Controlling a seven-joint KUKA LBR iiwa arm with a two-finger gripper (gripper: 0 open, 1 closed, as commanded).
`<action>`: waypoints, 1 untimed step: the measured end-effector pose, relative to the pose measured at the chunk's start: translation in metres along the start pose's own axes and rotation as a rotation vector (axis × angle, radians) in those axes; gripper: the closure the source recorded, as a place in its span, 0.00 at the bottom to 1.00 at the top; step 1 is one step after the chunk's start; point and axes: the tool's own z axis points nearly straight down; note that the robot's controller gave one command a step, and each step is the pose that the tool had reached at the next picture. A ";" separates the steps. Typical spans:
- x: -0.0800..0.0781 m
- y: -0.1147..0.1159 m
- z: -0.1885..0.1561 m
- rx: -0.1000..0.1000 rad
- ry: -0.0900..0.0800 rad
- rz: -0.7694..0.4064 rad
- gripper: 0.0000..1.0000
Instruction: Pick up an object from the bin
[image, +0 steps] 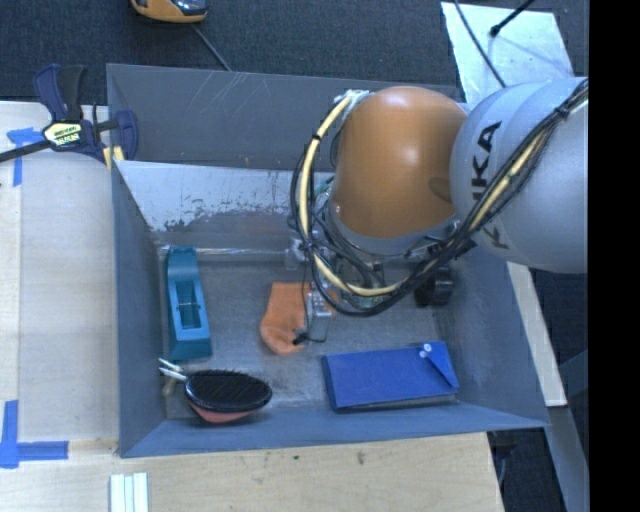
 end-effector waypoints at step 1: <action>-0.002 0.000 -0.005 -0.002 -0.008 0.002 0.00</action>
Offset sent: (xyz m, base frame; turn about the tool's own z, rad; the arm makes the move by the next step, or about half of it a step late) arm 0.0187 -0.0214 -0.0789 -0.0116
